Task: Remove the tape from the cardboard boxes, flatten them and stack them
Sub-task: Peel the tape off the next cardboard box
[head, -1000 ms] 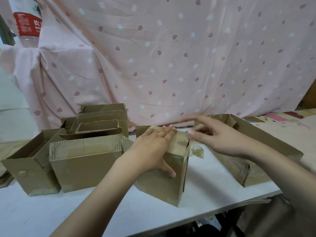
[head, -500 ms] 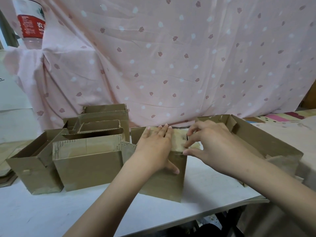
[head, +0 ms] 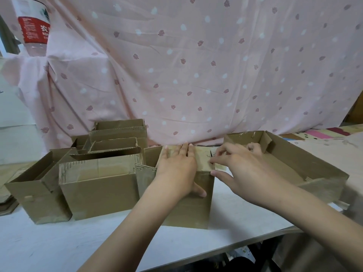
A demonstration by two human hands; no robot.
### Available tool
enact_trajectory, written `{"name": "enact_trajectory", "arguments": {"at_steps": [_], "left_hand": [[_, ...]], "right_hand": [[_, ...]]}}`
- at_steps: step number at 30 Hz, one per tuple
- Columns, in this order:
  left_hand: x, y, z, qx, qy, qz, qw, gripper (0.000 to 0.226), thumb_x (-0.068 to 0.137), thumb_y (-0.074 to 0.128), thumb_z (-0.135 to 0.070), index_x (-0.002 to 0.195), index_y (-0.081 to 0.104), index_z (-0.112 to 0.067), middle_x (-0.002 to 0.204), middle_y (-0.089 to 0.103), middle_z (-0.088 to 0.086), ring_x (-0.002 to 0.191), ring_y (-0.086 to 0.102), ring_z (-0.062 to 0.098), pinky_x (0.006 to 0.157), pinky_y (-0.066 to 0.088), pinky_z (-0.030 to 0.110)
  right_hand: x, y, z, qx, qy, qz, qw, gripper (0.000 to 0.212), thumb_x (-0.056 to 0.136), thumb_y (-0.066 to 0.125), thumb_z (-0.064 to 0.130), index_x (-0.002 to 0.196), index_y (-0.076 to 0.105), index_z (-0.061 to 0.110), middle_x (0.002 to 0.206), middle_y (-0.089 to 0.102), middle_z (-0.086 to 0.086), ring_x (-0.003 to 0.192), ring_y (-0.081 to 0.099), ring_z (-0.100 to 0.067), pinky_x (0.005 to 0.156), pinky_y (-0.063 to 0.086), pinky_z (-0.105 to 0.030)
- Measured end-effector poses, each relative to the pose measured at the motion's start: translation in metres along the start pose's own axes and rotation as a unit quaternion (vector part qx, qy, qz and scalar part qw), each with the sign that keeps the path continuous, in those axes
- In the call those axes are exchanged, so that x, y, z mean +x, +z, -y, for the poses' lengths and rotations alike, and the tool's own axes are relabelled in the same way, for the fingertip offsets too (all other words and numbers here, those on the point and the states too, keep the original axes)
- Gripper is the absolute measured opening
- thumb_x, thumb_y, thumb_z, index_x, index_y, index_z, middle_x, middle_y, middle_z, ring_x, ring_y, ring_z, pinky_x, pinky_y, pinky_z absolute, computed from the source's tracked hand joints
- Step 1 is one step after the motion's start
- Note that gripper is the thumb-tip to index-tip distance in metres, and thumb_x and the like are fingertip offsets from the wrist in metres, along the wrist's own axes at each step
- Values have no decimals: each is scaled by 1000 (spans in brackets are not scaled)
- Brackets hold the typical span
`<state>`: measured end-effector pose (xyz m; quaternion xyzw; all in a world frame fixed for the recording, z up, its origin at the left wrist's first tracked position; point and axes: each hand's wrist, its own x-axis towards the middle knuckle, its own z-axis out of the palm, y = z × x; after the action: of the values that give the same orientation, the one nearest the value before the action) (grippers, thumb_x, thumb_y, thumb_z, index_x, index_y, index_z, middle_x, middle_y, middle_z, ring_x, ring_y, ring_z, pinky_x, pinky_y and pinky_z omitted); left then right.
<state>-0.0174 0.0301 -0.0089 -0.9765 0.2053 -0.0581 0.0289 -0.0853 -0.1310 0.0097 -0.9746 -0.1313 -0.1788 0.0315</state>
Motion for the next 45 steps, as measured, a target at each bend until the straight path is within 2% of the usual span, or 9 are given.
{"name": "enact_trajectory", "arguments": {"at_steps": [8,17,21,23,29,33,36,42,45], "left_hand": [[-1,1,0,5,-6,-3,1000,135,69,73,-69,157,-8,-6,166,-6,9,153,-3,22,123,1,51],[-3,2,-1,4,-4,-11,1000,136,69,73,-69,156,-8,-5,166,-5,9,153,-5,22,123,1,51],[-3,2,-2,4,-5,-7,1000,136,69,74,-68,156,-8,-4,166,-5,10,153,-5,22,122,1,53],[-2,2,-1,2,-7,-5,1000,136,68,74,-68,156,-8,-4,166,-5,10,153,-4,22,122,2,53],[0,1,-1,3,-11,6,1000,137,68,74,-69,156,-8,-4,166,-6,9,153,-5,22,122,1,53],[0,2,0,0,-7,-4,1000,137,67,75,-68,156,-7,-4,166,-4,8,153,-4,21,122,1,52],[1,2,0,-3,-2,-1,1000,136,68,76,-68,157,-7,-6,166,-4,7,153,-5,21,122,-1,52],[1,2,3,-6,-4,-11,1000,135,67,75,-68,157,-4,-7,166,-2,8,153,-3,22,122,2,52],[2,2,1,1,-3,-6,1000,135,68,74,-68,157,-5,-6,166,-2,9,153,-3,22,123,2,52]], "right_hand": [[0,12,-3,-19,-33,-62,997,15,90,70,32,104,72,35,107,54,8,91,58,-18,85,32,-45],[3,5,-6,-60,-61,-96,992,7,81,79,39,81,77,32,88,51,8,80,53,-19,78,22,-39],[8,-7,-3,-36,-50,-29,998,14,94,63,43,97,72,33,102,41,12,86,32,-12,94,24,-38],[13,-12,-2,5,-28,7,1000,15,94,62,44,102,70,34,107,41,12,91,38,-11,101,25,-34],[32,-16,-5,104,21,96,990,8,85,71,36,82,64,33,97,53,9,98,51,-17,85,35,-30],[30,-10,-11,135,23,126,983,10,84,64,40,84,55,35,101,47,13,104,44,-15,91,36,-30],[28,-7,-7,186,-7,132,974,12,80,62,28,81,51,32,99,46,8,98,46,-16,96,42,-38],[20,6,-7,257,-3,33,966,34,83,66,20,103,57,47,104,44,16,99,48,-2,102,40,-41],[14,16,-9,228,-11,-40,973,17,87,71,25,95,73,40,102,46,19,102,50,-7,100,41,-42]]}}
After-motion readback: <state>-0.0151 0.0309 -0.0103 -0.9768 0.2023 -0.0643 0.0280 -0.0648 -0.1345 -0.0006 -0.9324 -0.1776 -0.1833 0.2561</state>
